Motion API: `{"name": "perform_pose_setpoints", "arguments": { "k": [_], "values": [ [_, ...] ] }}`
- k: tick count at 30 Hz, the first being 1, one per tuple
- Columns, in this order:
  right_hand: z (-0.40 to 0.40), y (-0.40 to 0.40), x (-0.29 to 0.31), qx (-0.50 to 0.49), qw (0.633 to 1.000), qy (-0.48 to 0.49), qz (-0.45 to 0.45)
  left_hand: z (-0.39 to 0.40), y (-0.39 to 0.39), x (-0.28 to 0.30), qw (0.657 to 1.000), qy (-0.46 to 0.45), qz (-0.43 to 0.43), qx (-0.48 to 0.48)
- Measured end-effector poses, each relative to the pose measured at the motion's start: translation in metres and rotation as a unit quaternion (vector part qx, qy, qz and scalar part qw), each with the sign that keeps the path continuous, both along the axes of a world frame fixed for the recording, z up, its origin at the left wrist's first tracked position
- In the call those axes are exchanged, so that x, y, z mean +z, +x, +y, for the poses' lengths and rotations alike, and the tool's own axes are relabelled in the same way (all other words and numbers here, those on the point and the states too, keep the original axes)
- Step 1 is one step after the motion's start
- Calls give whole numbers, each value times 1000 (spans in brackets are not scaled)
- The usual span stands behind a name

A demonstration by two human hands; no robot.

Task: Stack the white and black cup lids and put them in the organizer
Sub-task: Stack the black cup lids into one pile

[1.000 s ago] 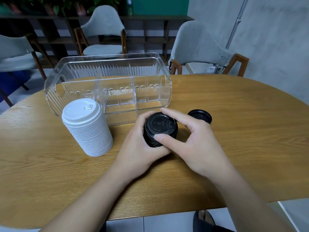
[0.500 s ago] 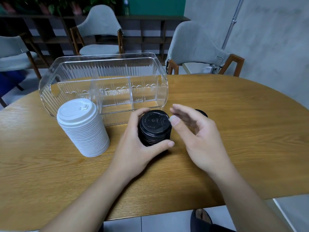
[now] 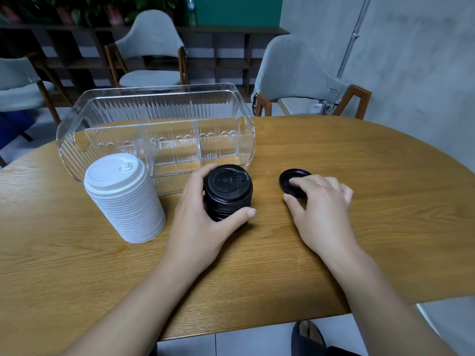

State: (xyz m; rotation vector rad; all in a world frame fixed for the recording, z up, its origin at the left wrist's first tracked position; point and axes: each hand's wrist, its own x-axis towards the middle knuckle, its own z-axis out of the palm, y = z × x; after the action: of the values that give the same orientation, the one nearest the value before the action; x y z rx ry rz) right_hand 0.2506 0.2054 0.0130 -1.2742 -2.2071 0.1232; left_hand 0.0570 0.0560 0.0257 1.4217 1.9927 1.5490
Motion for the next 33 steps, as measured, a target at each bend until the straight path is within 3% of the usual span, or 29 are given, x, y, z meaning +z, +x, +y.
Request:
{"name": "perform_pose_setpoints", "arguments": {
  "k": [18, 23, 26, 29, 31, 33],
  "values": [
    [-1, -4, -3, 13, 1000, -18, 18, 0, 0, 2, 1000, -2, -3, -5],
    [-10, -2, 14, 22, 992, -13, 121, -2, -1, 5, 1000, -10, -6, -10],
    [-23, 3, 40, 58, 946, -122, 296, -3, -2, 8, 1000, -3, 19, -8],
    [-39, 7, 62, 117, 840, -256, 464, -5, -2, 14, 998, 18, 66, -6],
    [-44, 7, 66, 158, 769, -333, 522, -6, -1, 17, 994, 34, 101, -8],
    [-48, 4, 65, 183, 728, -374, 544, -7, -2, 19, 990, 55, 129, -13]
  ]
}}
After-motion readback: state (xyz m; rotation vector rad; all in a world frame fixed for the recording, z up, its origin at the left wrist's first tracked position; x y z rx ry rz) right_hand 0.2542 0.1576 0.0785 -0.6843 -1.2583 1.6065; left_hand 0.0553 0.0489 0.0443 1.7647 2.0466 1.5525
